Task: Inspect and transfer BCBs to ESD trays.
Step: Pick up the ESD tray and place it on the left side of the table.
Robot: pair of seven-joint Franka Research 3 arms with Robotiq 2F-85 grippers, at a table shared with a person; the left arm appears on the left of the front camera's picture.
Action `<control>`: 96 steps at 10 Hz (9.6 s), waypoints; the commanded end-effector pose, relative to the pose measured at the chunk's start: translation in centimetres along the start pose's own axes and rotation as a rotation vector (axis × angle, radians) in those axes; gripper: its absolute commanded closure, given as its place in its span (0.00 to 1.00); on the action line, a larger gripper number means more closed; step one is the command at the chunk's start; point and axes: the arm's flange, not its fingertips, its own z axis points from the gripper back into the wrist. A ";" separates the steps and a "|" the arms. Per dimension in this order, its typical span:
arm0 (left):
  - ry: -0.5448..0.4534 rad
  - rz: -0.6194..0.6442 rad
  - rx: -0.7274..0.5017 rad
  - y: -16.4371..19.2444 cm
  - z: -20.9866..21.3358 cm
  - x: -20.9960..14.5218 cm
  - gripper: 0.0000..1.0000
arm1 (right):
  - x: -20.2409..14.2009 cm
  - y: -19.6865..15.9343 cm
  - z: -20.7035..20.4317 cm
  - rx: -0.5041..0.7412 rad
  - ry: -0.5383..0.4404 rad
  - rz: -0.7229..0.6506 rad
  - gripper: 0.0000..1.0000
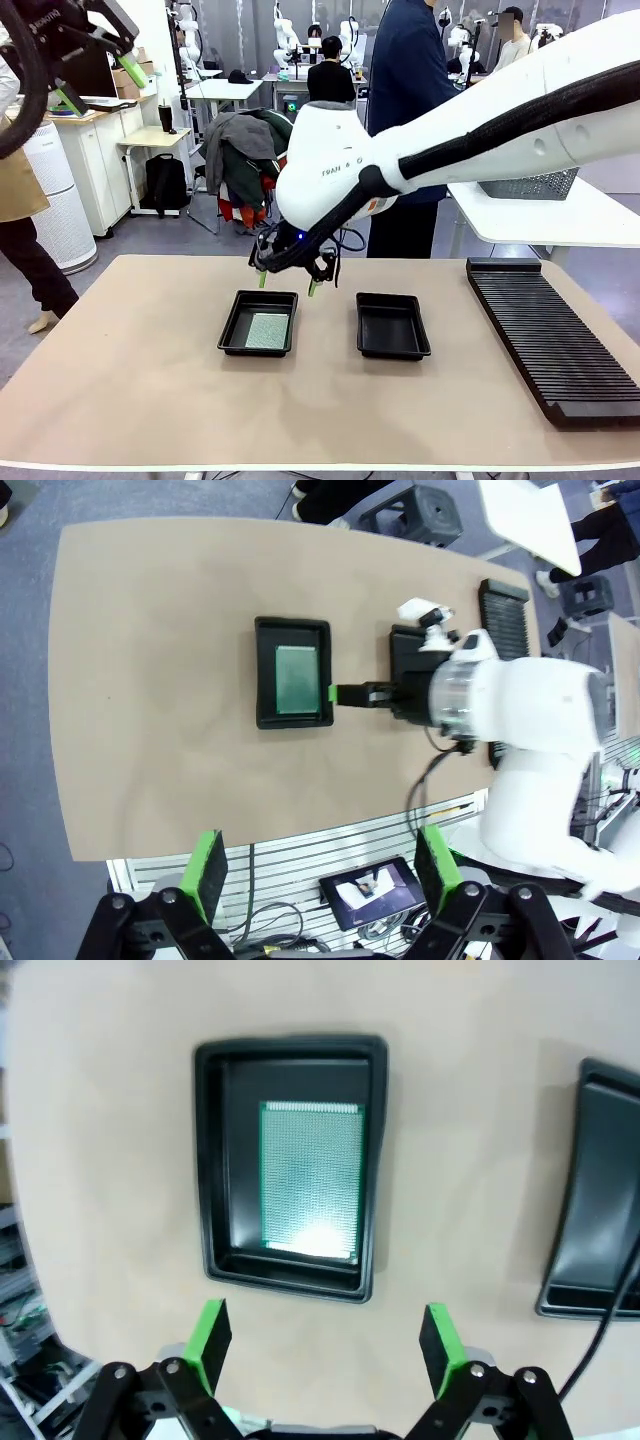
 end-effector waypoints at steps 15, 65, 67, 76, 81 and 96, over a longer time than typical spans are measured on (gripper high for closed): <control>0.141 -0.066 0.301 1.7 -37.4 1.3 0.00 | -3.5 -24.9 13.0 0.750 0.060 -0.135 0.00; 0.137 -0.083 0.221 7.5 -43.2 2.4 0.97 | -2.6 -23.1 13.2 0.735 0.031 -0.177 0.00; 0.115 -0.075 0.181 9.8 -40.9 2.7 0.97 | -2.6 -23.1 13.2 0.735 0.031 -0.177 0.00; 0.121 0.016 0.093 26.4 -34.7 3.8 0.97 | -2.6 -23.1 13.2 0.735 0.031 -0.177 0.00; 0.111 0.032 0.095 32.0 -33.6 1.2 0.97 | -2.6 -23.1 13.2 0.735 0.031 -0.177 0.00; 0.094 0.076 0.102 32.8 -34.2 -0.1 0.97 | -2.6 -23.1 13.2 0.735 0.031 -0.177 0.00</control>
